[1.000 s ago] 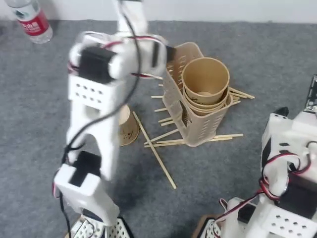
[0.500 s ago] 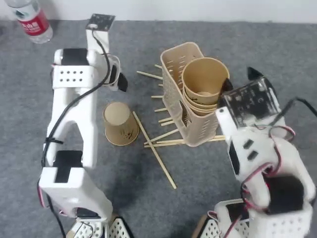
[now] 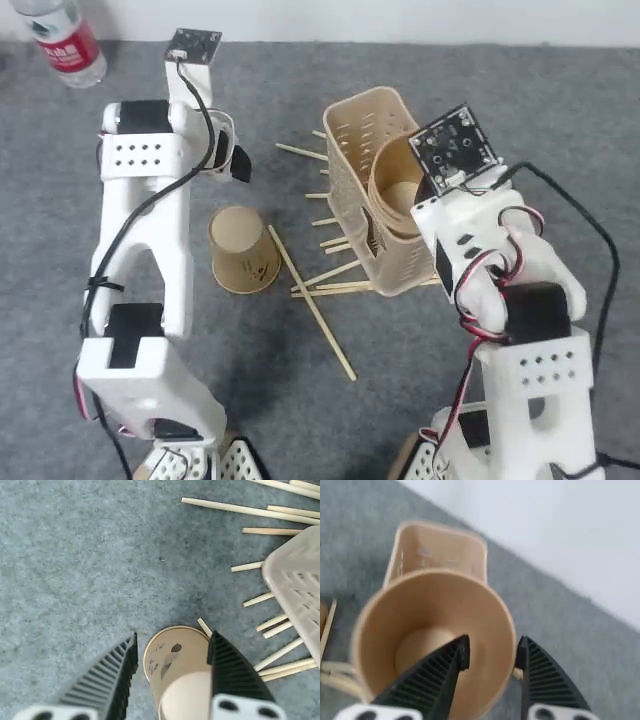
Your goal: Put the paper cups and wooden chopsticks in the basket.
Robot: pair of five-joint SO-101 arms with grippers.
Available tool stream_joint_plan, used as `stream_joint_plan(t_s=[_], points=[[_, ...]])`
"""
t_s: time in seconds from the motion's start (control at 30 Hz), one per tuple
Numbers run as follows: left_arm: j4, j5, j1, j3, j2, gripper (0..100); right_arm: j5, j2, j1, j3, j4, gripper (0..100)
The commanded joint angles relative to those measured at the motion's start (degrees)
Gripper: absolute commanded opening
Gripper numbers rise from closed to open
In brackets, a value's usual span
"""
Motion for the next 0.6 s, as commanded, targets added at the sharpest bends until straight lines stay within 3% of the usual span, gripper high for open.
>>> stream_joint_plan(t_s=[0.0,0.33,0.57], points=[[-1.05,-0.35,-0.26,-0.22,-3.08,22,0.70,2.68,-0.13,3.96,0.22,16.5],[-0.70,-0.35,-0.44,-0.22,-3.08,22,0.79,8.40,-0.04,3.43,-6.46,16.5],[-0.62,-0.62,0.09,-3.12,-3.08,22,0.70,2.68,-0.04,-23.91,9.98,16.5]])
